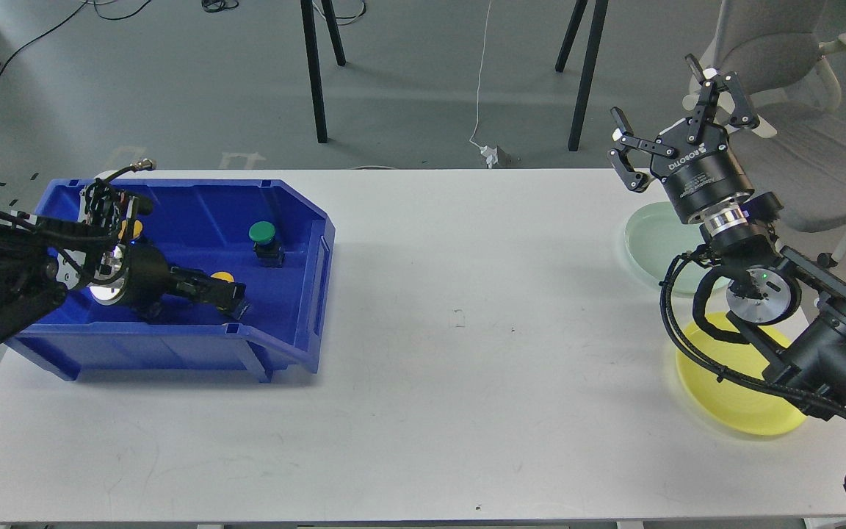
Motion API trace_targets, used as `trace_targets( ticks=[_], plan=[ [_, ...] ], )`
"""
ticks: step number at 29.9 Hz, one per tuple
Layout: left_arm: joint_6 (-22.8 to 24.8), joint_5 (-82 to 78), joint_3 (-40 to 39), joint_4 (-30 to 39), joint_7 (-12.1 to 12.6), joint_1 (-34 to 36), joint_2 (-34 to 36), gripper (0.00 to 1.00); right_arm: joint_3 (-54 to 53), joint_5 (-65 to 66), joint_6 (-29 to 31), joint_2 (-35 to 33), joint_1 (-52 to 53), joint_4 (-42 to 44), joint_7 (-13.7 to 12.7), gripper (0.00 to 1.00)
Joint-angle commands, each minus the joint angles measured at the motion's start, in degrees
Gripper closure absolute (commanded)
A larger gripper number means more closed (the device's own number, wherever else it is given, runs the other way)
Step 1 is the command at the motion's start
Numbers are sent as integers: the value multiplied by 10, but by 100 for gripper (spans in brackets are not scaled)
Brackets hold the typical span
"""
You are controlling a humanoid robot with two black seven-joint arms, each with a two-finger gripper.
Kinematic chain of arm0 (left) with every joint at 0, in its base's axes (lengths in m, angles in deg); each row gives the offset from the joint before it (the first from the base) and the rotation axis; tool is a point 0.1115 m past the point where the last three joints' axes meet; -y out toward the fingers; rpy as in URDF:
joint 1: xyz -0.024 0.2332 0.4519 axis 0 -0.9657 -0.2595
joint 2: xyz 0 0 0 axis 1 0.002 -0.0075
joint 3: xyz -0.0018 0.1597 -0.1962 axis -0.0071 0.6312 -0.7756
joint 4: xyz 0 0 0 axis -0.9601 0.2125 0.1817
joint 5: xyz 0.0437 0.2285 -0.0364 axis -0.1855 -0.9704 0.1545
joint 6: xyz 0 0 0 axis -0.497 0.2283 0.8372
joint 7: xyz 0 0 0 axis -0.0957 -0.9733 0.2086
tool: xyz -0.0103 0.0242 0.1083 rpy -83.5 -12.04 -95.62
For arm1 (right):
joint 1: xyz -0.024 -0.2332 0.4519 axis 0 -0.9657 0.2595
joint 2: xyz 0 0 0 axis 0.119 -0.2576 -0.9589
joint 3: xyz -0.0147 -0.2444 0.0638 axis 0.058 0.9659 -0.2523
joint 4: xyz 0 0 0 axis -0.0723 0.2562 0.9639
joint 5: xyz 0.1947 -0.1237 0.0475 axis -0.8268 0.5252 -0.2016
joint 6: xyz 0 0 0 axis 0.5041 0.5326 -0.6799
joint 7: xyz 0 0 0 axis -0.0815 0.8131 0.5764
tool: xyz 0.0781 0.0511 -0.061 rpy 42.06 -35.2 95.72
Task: Pass button and place on color plate
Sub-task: 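Lower the left gripper into the bin and grasp the yellow button, then lift the yellow button and carry it toward the right gripper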
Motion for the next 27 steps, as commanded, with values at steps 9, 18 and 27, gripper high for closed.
trace_targets(
  ticks=[9,18,27],
  plan=[
    [0,-12,0,0,0,-2,0,57,-1,0,0,0,-4,0,0,1],
    [-1,-11,-1,4,0,3,1,95,-1,0,0,0,-4,0,0,1],
    [33,30,-67,132,0,46,103,95,-84,-2,0,6,-3,15,0,1]
  ],
)
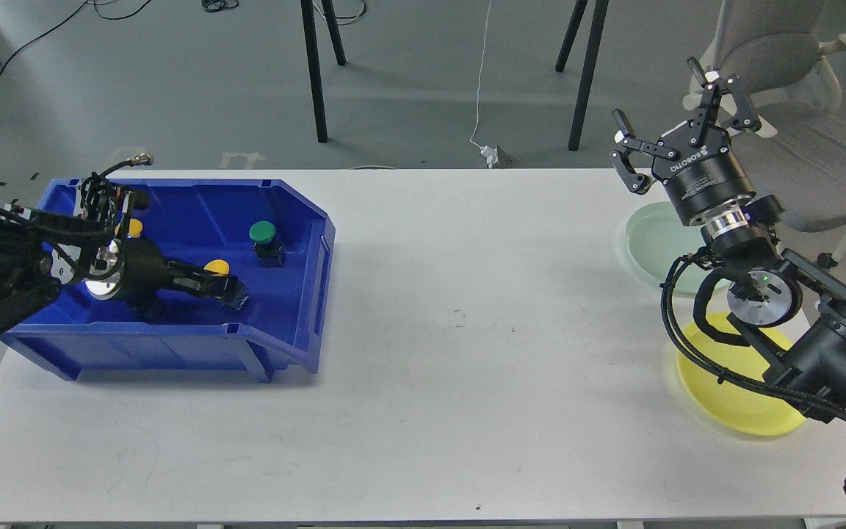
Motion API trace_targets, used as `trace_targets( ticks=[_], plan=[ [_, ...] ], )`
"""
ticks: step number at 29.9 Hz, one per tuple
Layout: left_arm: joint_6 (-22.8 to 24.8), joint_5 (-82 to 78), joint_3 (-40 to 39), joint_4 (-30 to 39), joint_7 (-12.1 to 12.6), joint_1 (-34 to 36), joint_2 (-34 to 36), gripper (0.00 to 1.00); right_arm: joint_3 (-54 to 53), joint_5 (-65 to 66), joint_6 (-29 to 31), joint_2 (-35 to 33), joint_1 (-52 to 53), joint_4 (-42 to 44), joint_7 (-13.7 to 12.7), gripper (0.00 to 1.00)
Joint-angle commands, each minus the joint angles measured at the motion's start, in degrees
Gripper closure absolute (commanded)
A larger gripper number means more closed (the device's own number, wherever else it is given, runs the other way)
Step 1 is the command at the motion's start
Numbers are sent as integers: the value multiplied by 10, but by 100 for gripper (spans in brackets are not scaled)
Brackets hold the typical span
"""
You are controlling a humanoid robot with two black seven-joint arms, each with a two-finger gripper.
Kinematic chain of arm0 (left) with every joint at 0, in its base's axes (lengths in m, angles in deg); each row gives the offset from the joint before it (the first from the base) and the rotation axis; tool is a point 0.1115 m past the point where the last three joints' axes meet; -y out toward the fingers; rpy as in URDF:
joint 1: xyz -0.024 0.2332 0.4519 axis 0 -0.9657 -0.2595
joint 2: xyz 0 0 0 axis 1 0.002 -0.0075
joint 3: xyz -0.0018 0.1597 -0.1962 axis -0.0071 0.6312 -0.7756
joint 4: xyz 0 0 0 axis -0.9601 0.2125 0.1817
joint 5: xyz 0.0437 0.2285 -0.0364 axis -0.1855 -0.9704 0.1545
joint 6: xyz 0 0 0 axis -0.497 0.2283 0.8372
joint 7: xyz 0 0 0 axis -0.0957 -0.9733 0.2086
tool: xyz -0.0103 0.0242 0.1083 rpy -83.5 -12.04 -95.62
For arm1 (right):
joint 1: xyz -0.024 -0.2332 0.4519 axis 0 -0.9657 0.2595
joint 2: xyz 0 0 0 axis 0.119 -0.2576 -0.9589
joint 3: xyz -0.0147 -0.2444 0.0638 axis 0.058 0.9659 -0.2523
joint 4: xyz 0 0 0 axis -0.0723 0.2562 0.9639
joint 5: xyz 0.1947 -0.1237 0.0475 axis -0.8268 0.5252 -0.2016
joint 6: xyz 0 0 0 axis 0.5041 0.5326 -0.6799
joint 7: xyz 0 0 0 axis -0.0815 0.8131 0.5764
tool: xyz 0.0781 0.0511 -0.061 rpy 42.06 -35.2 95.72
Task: Pass button and place on color plate
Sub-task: 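Lift the yellow button and carry it toward the right gripper, then grasp the yellow button with the right gripper and release the left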
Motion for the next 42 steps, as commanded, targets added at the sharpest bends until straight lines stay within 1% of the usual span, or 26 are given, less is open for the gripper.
trace_targets(
  ticks=[1,2,4,6,9,11,13,15,18,22,28,33,37,40,42],
  plan=[
    [31,51,-73,96,0,12,63,95,-46,-2,0,2,2,13,0,1],
    [39,73,-96,122,0,10,79,95,-48,-1,0,2,7,15,0,1],
    [39,125,-138,177,0,6,104,95,-49,0,0,-2,14,21,0,1],
    [39,179,-159,217,0,-5,109,95,-49,0,0,-4,19,17,0,1],
    [39,286,-176,261,0,-12,96,95,-54,-2,0,-4,20,10,0,1],
    [39,361,-178,277,0,-18,62,95,-53,2,0,-5,20,-7,0,1],
    [39,413,-178,281,0,-26,31,95,-52,9,0,-8,15,-30,0,1],
    [10,444,-178,281,0,-34,-10,95,-50,45,0,-21,8,-66,0,1],
    [-26,450,-178,280,0,-55,-61,95,-52,145,0,-39,-20,-133,0,1],
    [-49,450,-178,274,0,-79,-106,95,-48,271,0,-52,-55,-194,0,1],
    [-64,451,-178,264,0,-96,-135,95,-4,340,0,-42,-96,-230,0,3],
    [-65,451,-179,262,0,-98,-136,95,35,387,-27,-40,-112,-257,0,4],
    [-64,452,-182,259,0,-99,-136,95,51,391,-31,-41,-122,-286,0,6],
    [-63,452,-183,258,0,-102,-136,94,50,391,-41,-41,-129,-289,0,11],
    [-62,452,-184,255,0,-103,-136,94,48,390,-42,-40,-130,-291,0,17]
  ],
)
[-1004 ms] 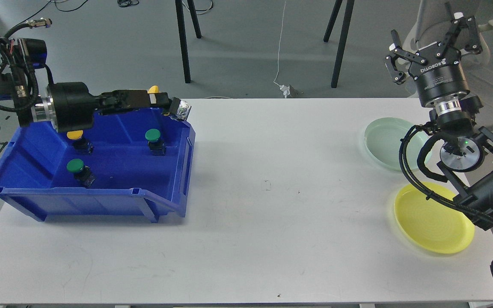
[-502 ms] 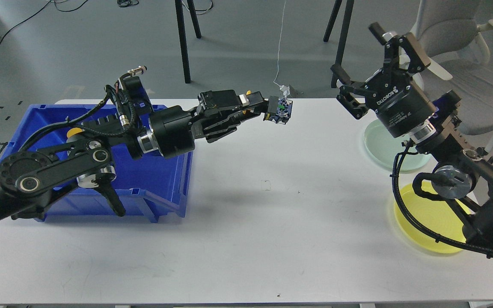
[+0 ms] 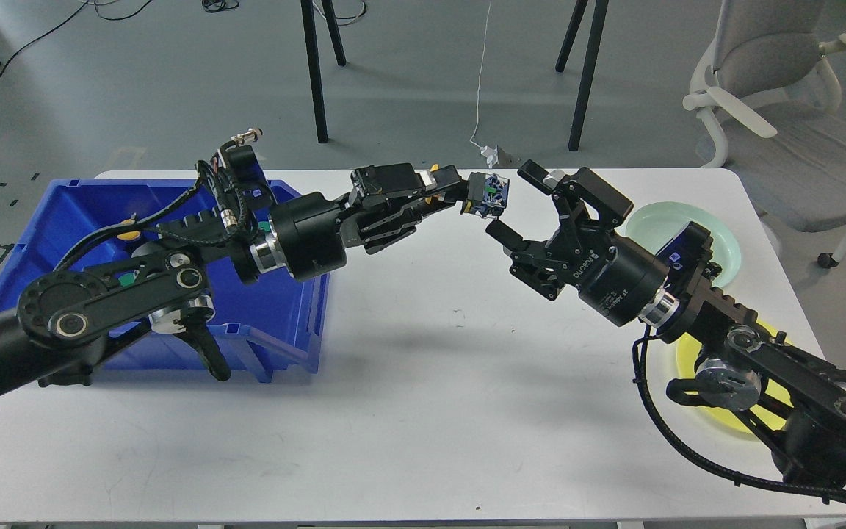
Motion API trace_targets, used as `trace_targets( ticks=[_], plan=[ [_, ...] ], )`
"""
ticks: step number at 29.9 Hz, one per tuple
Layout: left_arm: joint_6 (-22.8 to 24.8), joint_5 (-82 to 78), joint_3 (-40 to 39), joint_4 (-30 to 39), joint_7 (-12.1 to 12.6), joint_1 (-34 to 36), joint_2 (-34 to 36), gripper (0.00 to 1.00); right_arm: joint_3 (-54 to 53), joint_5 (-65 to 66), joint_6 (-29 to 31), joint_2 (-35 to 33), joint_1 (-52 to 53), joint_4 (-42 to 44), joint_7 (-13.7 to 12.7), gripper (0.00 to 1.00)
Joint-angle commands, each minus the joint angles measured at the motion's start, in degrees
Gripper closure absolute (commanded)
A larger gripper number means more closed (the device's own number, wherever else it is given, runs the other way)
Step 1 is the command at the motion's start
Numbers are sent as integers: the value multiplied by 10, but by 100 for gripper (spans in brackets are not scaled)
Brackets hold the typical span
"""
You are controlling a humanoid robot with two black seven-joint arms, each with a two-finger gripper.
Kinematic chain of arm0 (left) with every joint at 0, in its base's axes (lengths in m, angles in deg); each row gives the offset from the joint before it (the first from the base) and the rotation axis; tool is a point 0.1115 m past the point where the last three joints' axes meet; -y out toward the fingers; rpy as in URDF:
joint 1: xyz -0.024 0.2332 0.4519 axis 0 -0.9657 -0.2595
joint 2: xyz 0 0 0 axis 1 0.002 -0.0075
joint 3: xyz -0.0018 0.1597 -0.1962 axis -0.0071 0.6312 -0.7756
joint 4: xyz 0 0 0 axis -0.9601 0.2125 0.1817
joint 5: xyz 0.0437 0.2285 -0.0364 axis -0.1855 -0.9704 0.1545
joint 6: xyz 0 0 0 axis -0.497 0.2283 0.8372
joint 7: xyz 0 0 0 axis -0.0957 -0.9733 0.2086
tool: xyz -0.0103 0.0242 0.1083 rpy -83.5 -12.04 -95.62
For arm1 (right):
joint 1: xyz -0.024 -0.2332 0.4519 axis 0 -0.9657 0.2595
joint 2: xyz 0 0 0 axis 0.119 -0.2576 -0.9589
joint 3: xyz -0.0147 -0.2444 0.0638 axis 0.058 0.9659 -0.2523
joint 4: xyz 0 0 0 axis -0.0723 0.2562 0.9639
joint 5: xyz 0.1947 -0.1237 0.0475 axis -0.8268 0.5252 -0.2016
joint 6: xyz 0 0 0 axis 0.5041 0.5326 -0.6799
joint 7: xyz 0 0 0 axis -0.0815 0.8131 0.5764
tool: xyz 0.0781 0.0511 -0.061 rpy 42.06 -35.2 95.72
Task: Pass button and place on color plate
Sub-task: 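Grasp the yellow button with the right gripper and release the left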
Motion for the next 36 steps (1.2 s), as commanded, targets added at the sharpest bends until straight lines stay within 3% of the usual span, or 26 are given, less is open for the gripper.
trace_targets(
  ticks=[1,7,23,36],
  plan=[
    [3,1,-3,-3,0,-1,0,94,-4,-1,-4,1,-3,-3,0,20],
    [8,2,-8,-9,0,-2,0,94,-7,-2,-17,11,-3,-4,0,32],
    [9,2,-8,-9,0,-2,-1,94,-4,1,-39,59,0,2,0,41],
    [7,5,-8,-9,0,-2,-1,93,-4,1,-40,59,-1,0,0,73]
  ],
)
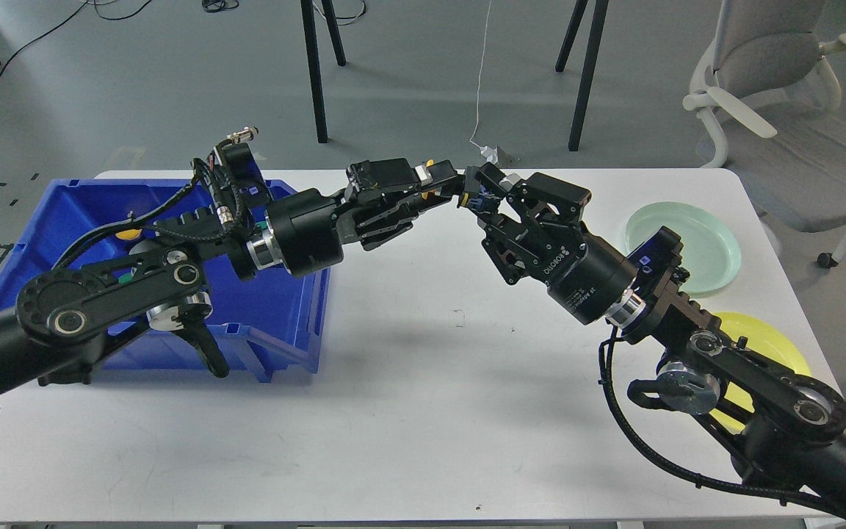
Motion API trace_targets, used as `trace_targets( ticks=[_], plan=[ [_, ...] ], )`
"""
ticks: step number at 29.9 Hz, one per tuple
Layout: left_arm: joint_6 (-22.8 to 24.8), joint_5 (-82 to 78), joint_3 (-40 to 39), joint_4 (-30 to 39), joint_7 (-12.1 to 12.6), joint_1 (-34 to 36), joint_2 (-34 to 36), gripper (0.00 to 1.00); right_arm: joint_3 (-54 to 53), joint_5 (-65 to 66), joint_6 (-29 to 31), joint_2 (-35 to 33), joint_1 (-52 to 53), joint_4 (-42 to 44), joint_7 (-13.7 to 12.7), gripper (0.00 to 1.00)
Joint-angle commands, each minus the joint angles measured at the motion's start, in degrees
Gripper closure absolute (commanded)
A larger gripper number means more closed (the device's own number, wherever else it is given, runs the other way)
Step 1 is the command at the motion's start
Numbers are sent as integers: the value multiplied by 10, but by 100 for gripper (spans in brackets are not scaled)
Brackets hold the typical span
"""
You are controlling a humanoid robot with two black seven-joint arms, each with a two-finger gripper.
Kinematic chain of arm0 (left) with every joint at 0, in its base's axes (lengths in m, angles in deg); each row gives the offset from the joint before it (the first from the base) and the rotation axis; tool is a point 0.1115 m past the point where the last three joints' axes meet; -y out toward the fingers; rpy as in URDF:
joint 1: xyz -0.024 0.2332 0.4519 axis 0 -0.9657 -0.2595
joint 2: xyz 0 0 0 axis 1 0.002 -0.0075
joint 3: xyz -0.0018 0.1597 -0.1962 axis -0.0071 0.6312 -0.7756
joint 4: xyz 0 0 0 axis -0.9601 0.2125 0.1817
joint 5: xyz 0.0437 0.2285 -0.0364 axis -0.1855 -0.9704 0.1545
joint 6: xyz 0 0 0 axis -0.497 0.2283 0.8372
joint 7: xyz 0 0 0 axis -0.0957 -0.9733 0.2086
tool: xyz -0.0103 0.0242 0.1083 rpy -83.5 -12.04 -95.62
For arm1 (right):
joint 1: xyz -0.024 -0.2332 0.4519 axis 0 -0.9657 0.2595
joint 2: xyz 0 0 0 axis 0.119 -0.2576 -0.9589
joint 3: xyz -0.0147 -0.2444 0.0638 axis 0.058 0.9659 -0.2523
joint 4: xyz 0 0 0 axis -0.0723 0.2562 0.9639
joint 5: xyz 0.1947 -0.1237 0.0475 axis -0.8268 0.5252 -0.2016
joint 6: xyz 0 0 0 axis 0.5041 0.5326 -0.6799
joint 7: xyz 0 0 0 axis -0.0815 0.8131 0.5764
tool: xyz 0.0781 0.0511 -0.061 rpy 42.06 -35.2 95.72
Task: Pass button and place on color plate
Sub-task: 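Grasp the yellow button with the right gripper and release the left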
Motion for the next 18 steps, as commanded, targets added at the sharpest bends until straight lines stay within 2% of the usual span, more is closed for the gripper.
trace_targets(
  ticks=[1,6,8,9,13,18],
  plan=[
    [-1,7,0,0,0,-1,0,93,-1,-1,0,0,0,0,0,77],
    [-2,8,0,-1,0,-6,0,90,-2,-1,-1,0,0,0,0,90],
    [-2,8,0,-1,0,-6,0,85,-2,0,-1,0,0,0,0,92],
    [-2,8,0,-1,0,-6,0,80,-2,0,0,0,0,0,0,92],
    [-6,10,0,-1,0,-8,-1,49,-1,0,-1,0,0,0,0,94],
    [-8,11,-11,-1,0,-13,-10,27,1,0,-8,0,0,0,0,96]
  ],
)
